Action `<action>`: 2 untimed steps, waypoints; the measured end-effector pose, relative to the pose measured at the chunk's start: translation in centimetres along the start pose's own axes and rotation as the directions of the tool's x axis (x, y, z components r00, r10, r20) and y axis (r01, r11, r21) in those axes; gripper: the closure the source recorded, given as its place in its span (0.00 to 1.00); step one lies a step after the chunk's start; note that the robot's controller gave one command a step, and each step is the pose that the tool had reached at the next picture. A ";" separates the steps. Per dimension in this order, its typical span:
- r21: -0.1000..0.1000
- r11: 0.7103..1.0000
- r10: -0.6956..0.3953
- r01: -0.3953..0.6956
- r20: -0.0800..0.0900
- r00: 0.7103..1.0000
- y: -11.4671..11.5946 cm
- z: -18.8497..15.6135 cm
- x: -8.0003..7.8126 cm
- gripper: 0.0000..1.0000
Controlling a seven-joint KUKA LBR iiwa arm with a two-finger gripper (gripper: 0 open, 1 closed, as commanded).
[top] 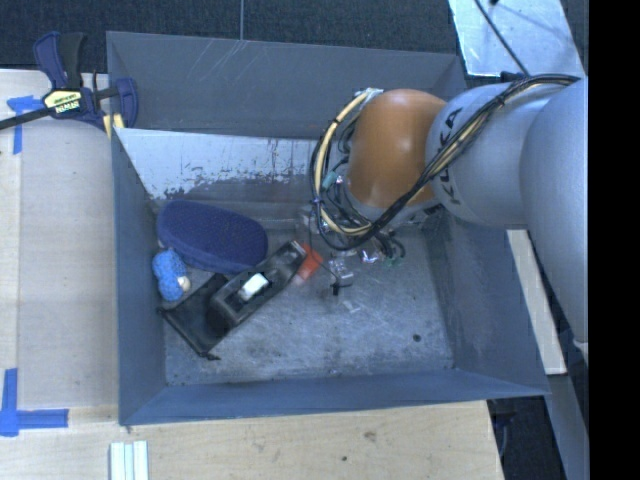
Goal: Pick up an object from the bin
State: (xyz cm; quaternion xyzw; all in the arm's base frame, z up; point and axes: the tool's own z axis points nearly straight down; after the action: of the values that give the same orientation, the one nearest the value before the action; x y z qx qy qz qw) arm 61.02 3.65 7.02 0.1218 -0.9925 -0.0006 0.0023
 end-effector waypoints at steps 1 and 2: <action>0.003 1.000 0.001 -0.001 0.009 1.000 -0.2 -0.5 -0.2 1.00; 0.007 0.976 -0.217 0.217 0.015 0.976 -1.5 -11.4 -1.1 1.00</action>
Offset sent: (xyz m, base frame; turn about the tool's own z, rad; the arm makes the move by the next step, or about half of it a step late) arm 0.0000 0.0000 0.0000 0.0000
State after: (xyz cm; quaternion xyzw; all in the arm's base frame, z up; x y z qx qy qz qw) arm 62.52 2.41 18.45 0.2296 -0.9733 0.0011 -0.0059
